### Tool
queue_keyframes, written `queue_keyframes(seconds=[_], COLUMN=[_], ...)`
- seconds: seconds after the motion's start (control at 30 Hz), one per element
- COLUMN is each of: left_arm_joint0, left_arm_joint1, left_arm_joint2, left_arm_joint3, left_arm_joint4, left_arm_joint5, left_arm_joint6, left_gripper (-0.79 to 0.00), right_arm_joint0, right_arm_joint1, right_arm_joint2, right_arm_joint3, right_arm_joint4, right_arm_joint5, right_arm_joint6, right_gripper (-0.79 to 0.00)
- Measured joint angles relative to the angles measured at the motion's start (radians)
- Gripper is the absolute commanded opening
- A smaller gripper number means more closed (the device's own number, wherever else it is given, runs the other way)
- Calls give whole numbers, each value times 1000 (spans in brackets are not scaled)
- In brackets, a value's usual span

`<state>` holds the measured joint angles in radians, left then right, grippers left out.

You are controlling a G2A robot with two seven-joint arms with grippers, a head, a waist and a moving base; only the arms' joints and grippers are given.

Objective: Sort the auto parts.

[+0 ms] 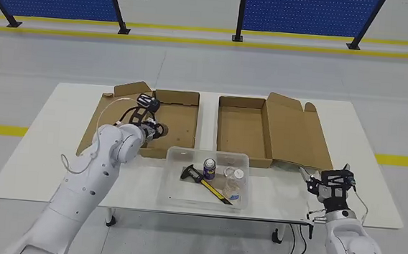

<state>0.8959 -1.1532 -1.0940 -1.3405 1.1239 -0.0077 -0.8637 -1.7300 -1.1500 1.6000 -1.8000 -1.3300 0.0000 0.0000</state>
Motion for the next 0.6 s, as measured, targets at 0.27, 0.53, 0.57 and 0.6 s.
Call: queue_keyframes(seconds=[0.27, 0.53, 0.57, 0.6], left_arm_joint0=[-46, -84, -88, -92], left_arm_joint1=[-17, -35, -37, -40], left_arm_joint2=[42, 69, 72, 74], left_arm_joint3=[111, 212, 221, 232], left_arm_joint4=[18, 13, 11, 10], left_arm_joint5=[-13, -19, -19, -20], left_arm_joint6=[14, 35, 37, 38], left_gripper=[-785, -785, -785, -785], right_arm_joint0=[0, 0, 0, 0], right_arm_joint1=[0, 0, 0, 0], right_arm_joint2=[0, 0, 0, 0], right_arm_joint3=[0, 0, 0, 0], right_arm_joint4=[0, 0, 0, 0], right_arm_joint5=[0, 0, 0, 0], right_arm_joint6=[0, 0, 0, 0], right_gripper=[0, 0, 0, 0])
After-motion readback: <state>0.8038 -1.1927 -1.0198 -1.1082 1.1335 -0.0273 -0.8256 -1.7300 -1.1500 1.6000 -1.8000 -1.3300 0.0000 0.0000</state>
